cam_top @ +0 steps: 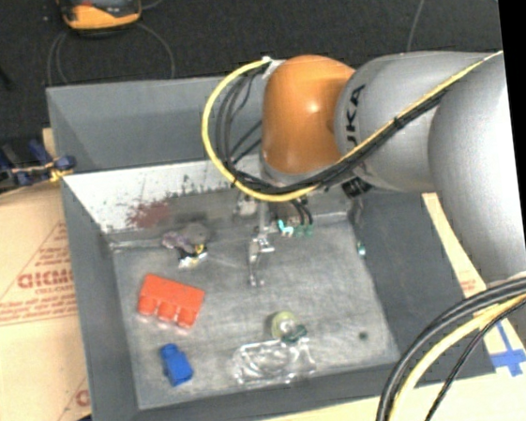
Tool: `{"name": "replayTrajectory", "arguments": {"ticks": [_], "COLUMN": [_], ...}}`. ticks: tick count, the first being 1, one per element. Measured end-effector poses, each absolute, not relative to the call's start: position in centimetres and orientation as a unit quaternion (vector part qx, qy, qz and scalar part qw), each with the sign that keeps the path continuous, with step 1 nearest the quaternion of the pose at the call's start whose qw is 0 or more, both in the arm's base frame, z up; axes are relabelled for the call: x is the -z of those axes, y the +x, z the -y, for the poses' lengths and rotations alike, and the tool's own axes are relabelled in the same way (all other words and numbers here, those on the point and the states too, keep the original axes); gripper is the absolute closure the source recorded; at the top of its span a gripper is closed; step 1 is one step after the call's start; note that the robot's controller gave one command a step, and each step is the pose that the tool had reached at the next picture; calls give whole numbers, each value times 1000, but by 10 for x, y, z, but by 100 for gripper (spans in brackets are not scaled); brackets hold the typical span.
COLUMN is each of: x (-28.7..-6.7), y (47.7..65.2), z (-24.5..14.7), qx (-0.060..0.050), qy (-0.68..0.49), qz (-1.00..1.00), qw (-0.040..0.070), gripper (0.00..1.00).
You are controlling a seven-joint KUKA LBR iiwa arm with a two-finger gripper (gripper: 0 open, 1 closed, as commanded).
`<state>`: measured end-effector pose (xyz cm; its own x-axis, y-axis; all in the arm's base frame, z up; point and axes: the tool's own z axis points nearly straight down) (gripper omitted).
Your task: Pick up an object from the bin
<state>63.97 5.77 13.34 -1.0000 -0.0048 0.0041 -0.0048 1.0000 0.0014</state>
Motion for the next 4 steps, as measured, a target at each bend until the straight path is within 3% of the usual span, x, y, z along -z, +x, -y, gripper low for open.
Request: {"name": "replayTrajectory", "arguments": {"ticks": [1, 2, 3, 4], "x": [-167, -104, -99, -123], "y": [653, 639, 641, 640], "z": [-125, -138, -140, -146], "qx": [1, 1, 3, 2], "qy": [51, -14, -16, -31], "qz": [999, 1000, 1000, 1000], "qw": [-4, -8, -11, -4], "gripper": [0, 0, 0, 0]}}
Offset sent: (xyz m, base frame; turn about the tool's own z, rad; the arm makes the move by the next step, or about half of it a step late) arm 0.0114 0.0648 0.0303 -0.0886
